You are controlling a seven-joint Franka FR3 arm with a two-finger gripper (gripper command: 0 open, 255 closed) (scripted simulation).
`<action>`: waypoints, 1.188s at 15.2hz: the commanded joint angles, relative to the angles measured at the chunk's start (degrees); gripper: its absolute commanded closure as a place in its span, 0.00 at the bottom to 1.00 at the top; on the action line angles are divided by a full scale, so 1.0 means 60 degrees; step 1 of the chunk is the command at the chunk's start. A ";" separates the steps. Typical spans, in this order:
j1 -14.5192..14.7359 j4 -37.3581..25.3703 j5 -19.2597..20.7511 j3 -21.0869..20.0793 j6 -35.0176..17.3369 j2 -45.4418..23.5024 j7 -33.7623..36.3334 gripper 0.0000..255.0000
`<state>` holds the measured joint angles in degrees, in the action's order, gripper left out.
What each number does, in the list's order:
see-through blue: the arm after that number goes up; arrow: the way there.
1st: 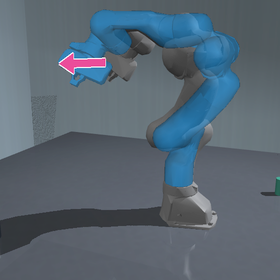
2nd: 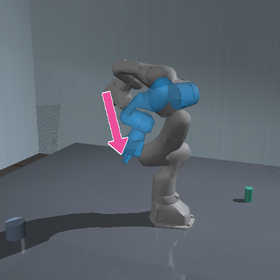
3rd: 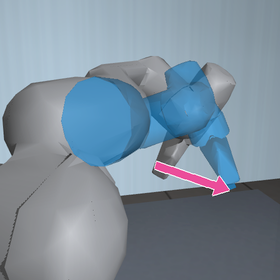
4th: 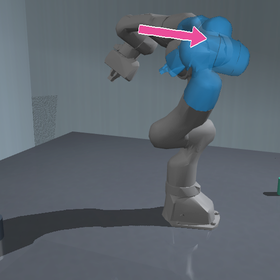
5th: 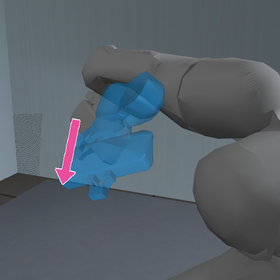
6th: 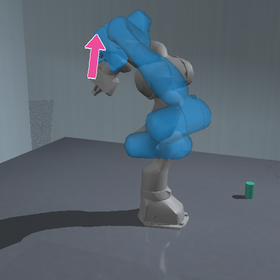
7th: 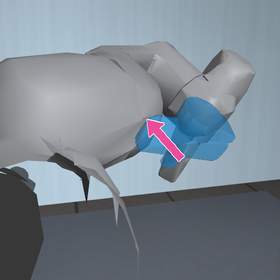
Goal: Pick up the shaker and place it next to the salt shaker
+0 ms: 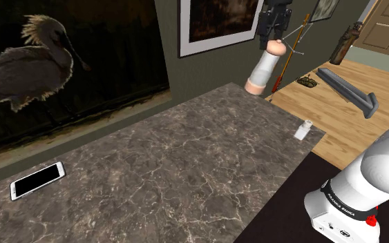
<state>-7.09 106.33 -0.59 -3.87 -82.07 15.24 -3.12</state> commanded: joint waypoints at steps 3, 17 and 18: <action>-0.0302 0.0435 0.0256 0.0530 0.0247 0.0686 -0.0840 1.00; -0.1346 0.0620 0.1673 0.2669 0.1004 0.1859 -0.4003 1.00; -0.1427 0.0547 0.1795 0.2854 0.1050 0.1869 -0.4276 1.00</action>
<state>-15.17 110.62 9.44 12.14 -76.48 26.48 -26.99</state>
